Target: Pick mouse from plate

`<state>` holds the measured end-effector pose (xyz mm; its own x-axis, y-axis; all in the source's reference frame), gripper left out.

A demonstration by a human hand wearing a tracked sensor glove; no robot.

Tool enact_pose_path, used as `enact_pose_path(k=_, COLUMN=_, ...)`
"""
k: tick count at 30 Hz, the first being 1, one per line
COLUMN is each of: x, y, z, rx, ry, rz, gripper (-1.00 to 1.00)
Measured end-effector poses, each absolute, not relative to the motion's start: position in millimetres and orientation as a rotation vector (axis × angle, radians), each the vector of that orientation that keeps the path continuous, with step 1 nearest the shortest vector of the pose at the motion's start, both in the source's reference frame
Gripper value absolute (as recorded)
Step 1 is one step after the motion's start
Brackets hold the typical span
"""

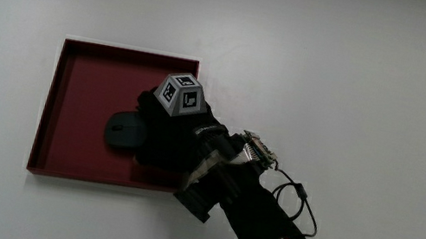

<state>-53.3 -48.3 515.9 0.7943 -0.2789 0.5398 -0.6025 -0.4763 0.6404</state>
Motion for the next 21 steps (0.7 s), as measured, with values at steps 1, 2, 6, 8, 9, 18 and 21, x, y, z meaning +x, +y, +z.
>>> enact_pose_path(k=1, x=-53.6, y=-47.7, z=512.6, rx=2.072, ry=-0.670, rz=0.485, gripper=0.33)
enact_pose_path(k=2, x=-53.8, y=-47.5, z=514.9, rx=2.110, ry=-0.634, rz=0.450, gripper=0.38)
enact_pose_path(k=6, x=-55.1, y=-46.6, z=513.8, rx=2.126, ry=-0.665, rz=0.461, gripper=0.57)
enact_pose_path(k=8, x=-55.1, y=-46.8, z=514.3, rx=2.139, ry=-0.665, rz=0.469, gripper=0.67)
enact_pose_path(k=9, x=-55.0, y=-46.9, z=512.7, rx=2.132, ry=-0.663, rz=0.478, gripper=0.71)
enact_pose_path(k=18, x=-53.0, y=-47.0, z=512.0, rx=2.184, ry=-0.689, rz=0.509, gripper=1.00)
enact_pose_path(k=21, x=-53.7, y=-46.1, z=510.8, rx=2.175, ry=-0.711, rz=0.515, gripper=1.00)
